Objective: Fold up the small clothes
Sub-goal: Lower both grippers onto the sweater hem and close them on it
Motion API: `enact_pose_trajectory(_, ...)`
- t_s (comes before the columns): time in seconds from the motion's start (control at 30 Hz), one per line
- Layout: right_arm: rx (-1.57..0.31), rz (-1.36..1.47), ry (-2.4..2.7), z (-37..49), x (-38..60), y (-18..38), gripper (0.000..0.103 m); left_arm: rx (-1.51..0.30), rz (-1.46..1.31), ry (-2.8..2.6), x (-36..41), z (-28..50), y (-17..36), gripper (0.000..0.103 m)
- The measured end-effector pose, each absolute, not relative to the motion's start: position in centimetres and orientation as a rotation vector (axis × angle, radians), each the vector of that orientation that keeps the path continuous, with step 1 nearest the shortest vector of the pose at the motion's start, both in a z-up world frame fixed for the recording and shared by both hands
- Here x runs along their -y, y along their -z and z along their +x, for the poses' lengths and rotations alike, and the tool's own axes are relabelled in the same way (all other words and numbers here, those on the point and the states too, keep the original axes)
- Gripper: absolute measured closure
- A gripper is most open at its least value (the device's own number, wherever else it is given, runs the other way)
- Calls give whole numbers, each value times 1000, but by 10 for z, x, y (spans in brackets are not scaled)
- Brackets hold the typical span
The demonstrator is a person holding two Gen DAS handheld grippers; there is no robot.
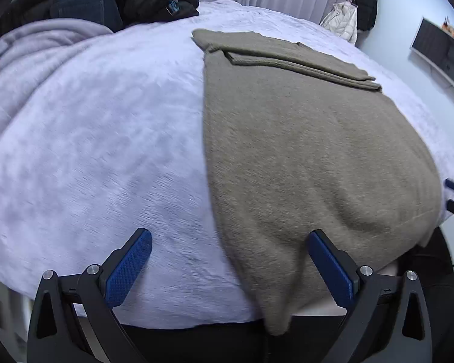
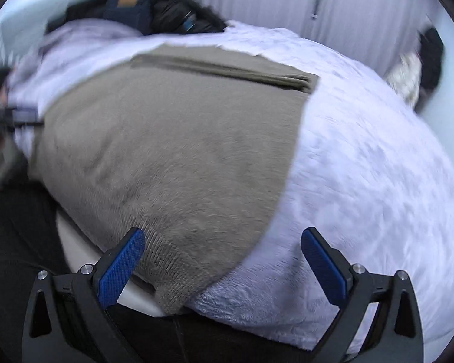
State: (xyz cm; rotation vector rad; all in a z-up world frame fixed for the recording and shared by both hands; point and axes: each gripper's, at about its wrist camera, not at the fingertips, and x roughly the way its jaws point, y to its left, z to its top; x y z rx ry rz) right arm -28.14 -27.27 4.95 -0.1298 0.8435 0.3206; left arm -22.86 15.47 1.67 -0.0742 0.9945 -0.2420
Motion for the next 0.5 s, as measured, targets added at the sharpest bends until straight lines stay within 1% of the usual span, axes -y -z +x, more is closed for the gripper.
enact_pose_trajectory(0.1,-886,46,-378,-271,291,-41,1,-957,-67,259,-136,-230,-15,0)
enact_pose_trajectory(0.2,-852,95,-416,-271,291,-35,2,-951,-116,242,-123,-226,-12,0)
enact_pose_trajectory(0.23,-841,112,-442,-272,289,-35,3,-942,-142,234,-121,-226,-13,0)
enact_pose_trajectory(0.27,-833,125,-472,-274,289,-35,10,-934,-174,240,-120,-225,-14,0)
enact_pose_trajectory(0.33,-835,142,-513,-274,280,-29,17,-929,-213,255,-117,-223,-15,0)
enact_pose_trajectory(0.5,-822,221,-537,-261,274,-17,18,-913,-262,294,-119,-220,-17,0)
